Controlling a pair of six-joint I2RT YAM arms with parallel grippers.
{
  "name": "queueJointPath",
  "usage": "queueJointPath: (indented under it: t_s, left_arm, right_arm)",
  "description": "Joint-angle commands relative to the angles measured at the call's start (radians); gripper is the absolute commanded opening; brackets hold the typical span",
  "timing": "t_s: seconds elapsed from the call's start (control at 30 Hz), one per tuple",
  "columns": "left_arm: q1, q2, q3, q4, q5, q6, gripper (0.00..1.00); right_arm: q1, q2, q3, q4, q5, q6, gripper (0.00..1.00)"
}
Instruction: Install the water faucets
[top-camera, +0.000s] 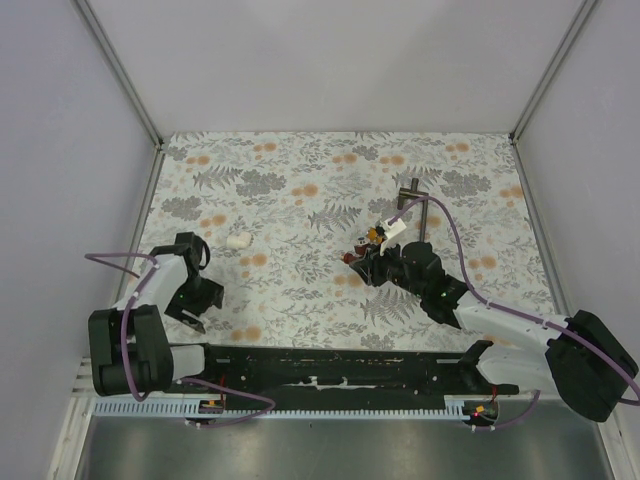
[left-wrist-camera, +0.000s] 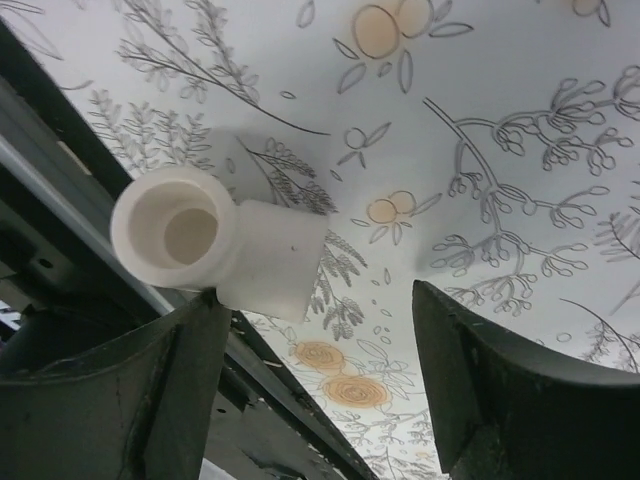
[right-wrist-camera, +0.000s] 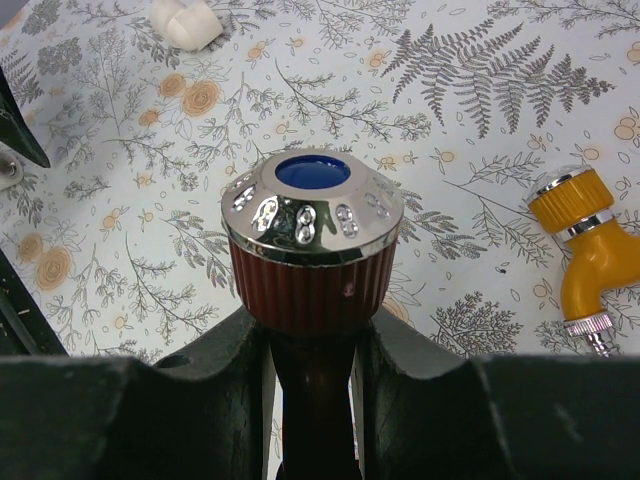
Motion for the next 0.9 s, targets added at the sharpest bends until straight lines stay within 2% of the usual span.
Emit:
queueJointPath:
  t_s: [0.0, 0.13, 0.23, 0.3, 0.37, 0.43, 0.57, 0.67, 0.77, 0.87]
  left_arm:
    - [-0.006, 0.002, -0.004, 0.089, 0.123, -0.027, 0.75]
    - [-0.055, 0.022, 0.034, 0.14, 0.151, -0.02, 0.66]
    - [-0.118, 0.064, 0.089, 0.135, 0.134, -0.01, 0.66]
    - [-0.129, 0.07, 0.112, 0.118, 0.12, -0.016, 0.72]
    - [-0.129, 0.052, 0.12, 0.094, 0.083, -0.034, 0.85]
    - [-0.124, 0.036, 0.115, 0.068, 0.048, -0.056, 0.94]
    - [-0.098, -0.011, 0.076, 0.049, 0.023, -0.106, 0.97]
    - [-0.031, -0.057, 0.052, 0.039, -0.016, -0.109, 0.97]
    - [0.036, -0.084, 0.068, 0.013, -0.089, -0.07, 0.98]
    - [0.104, -0.074, 0.086, 0.009, -0.09, -0.027, 0.98]
  right_arm:
    - [0.005, -0.015, 0.0, 0.05, 0.019, -0.018, 0.0]
    - [0.005, -0.01, 0.002, 0.05, 0.019, -0.018, 0.0]
    - [0.005, -0.005, 0.005, 0.05, 0.018, -0.019, 0.0]
    - [0.003, -0.005, 0.005, 0.048, 0.018, -0.019, 0.0]
    - [0.005, -0.005, 0.006, 0.048, 0.016, -0.022, 0.0]
    - [0.005, -0.005, 0.006, 0.048, 0.01, -0.021, 0.0]
    - [0.005, -0.007, 0.005, 0.05, 0.005, -0.019, 0.0]
    - [0.005, -0.008, 0.003, 0.05, 0.004, -0.019, 0.0]
    - [0.006, -0.008, 0.003, 0.051, 0.002, -0.019, 0.0]
    - [0.005, -0.008, 0.002, 0.051, -0.001, -0.022, 0.0]
